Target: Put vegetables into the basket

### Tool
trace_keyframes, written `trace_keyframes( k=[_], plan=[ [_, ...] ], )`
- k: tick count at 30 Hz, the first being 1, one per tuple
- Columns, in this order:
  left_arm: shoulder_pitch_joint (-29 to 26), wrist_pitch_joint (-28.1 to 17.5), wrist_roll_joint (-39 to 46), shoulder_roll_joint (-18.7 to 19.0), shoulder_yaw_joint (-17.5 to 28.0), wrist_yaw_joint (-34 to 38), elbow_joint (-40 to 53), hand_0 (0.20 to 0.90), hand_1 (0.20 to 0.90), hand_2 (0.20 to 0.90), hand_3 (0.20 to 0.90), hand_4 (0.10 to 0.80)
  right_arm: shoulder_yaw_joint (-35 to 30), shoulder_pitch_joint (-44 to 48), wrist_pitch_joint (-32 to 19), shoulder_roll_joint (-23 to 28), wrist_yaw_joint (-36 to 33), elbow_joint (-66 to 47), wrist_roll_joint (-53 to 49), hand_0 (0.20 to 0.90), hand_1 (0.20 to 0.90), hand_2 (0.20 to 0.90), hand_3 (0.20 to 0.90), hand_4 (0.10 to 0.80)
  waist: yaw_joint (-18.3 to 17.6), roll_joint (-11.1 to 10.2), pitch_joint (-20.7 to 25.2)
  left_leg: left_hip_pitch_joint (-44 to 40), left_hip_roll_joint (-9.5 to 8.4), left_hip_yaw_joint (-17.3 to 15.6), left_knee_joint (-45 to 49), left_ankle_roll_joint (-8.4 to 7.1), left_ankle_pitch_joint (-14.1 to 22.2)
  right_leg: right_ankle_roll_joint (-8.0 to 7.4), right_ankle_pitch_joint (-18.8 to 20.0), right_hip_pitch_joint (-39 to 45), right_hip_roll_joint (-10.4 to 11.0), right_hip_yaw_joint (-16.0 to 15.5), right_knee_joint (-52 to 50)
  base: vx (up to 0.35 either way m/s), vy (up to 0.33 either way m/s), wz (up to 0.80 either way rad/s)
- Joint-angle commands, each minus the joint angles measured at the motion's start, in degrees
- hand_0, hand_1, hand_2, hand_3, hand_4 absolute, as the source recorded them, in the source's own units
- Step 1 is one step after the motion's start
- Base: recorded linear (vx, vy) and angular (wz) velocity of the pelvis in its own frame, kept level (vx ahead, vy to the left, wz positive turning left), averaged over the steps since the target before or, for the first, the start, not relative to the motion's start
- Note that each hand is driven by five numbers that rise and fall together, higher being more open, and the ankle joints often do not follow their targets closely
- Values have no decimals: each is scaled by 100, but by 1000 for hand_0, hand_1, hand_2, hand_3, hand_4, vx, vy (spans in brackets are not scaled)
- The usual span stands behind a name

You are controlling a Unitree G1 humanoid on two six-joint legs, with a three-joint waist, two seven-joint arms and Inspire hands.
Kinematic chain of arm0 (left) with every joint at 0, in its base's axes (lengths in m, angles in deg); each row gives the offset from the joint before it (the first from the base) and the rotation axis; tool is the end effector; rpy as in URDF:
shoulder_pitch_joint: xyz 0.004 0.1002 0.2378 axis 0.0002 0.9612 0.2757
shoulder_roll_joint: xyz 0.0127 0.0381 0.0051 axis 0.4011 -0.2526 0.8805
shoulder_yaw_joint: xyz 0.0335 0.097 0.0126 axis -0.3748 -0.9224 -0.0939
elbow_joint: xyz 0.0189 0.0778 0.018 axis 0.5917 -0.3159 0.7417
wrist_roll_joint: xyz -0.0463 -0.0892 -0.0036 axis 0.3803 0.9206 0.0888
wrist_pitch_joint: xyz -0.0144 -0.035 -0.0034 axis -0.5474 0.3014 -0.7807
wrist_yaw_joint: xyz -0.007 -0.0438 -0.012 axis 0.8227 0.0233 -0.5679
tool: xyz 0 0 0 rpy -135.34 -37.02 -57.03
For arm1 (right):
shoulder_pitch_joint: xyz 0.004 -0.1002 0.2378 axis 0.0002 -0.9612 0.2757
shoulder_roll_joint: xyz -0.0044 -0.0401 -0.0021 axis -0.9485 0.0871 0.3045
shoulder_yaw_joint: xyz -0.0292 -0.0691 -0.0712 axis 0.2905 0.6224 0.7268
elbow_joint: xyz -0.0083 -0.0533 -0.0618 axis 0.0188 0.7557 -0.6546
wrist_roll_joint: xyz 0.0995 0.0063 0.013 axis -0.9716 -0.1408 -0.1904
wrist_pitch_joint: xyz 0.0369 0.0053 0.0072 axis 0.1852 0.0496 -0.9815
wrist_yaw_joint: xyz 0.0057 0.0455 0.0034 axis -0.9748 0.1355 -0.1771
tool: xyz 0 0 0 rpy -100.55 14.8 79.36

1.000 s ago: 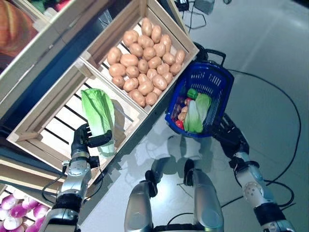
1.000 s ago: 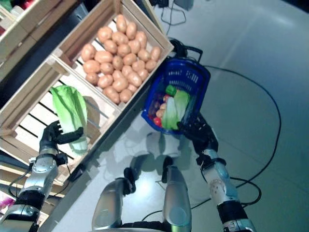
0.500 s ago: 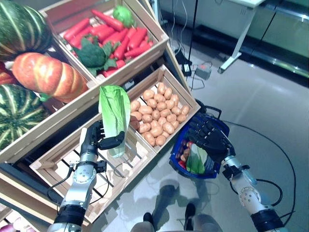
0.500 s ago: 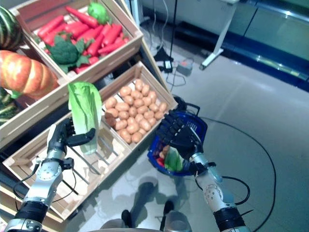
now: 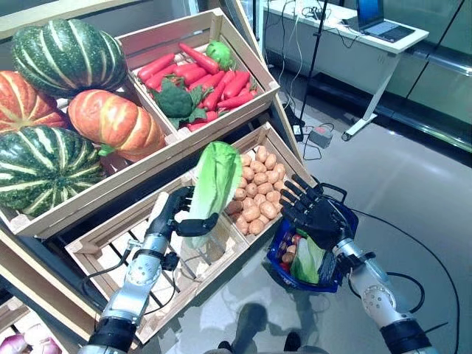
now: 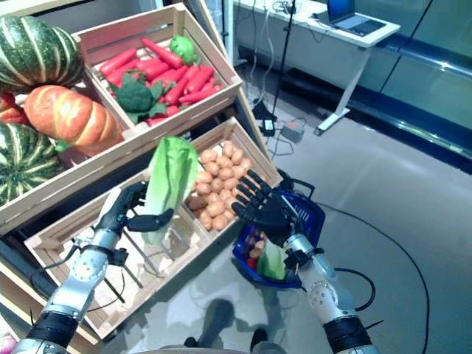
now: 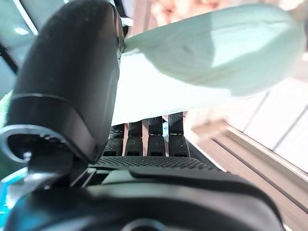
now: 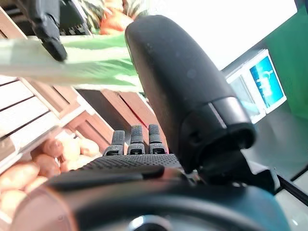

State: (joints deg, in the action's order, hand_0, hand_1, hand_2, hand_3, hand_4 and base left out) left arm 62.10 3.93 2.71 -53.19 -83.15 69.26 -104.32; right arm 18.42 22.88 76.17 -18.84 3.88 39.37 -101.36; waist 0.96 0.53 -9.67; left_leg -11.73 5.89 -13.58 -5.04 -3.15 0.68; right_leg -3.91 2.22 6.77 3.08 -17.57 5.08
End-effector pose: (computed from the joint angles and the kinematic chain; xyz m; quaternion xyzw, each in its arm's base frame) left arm 0.2128 0.2329 0.0395 0.2565 -0.0114 -0.0264 0.9661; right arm 0.2148 -0.1899 0.0322 0.2941 0.0389 0.2369 0.9252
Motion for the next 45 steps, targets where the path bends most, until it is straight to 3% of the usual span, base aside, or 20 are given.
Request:
trace_keyframes(
  k=[1,30,40,45],
  plan=[
    [-538,-1002,-156,424,-66,139,484,300,300,300,300,400,-46,580,-154,-295,518,-477,-656,900,900,900,900,800,-75,-121,459,133,-326,-139,4,187,385,-14,-503,383,194,-79,-8,25,-25,-5],
    [-996,-1294,-271,34,-1216,216,609,300,300,300,300,400,385,985,29,-479,443,-643,-860,900,900,900,900,800,-133,-202,526,-48,-289,-177,4,229,479,-36,-508,491,155,101,-8,2,-1,-1],
    [-1120,-1600,-1244,155,-1514,994,736,300,300,300,300,400,409,1104,5,-482,360,-729,-913,900,900,900,900,800,-128,-224,510,-31,-295,-146,4,236,486,-53,-502,485,169,94,-8,0,0,0],
    [-1103,-1481,-1444,190,-1565,1419,682,300,300,300,300,400,422,1115,-6,-506,356,-738,-913,900,900,900,900,800,-125,-239,524,-37,-290,-143,4,237,496,-58,-504,487,172,100,-8,0,0,0]
  ],
)
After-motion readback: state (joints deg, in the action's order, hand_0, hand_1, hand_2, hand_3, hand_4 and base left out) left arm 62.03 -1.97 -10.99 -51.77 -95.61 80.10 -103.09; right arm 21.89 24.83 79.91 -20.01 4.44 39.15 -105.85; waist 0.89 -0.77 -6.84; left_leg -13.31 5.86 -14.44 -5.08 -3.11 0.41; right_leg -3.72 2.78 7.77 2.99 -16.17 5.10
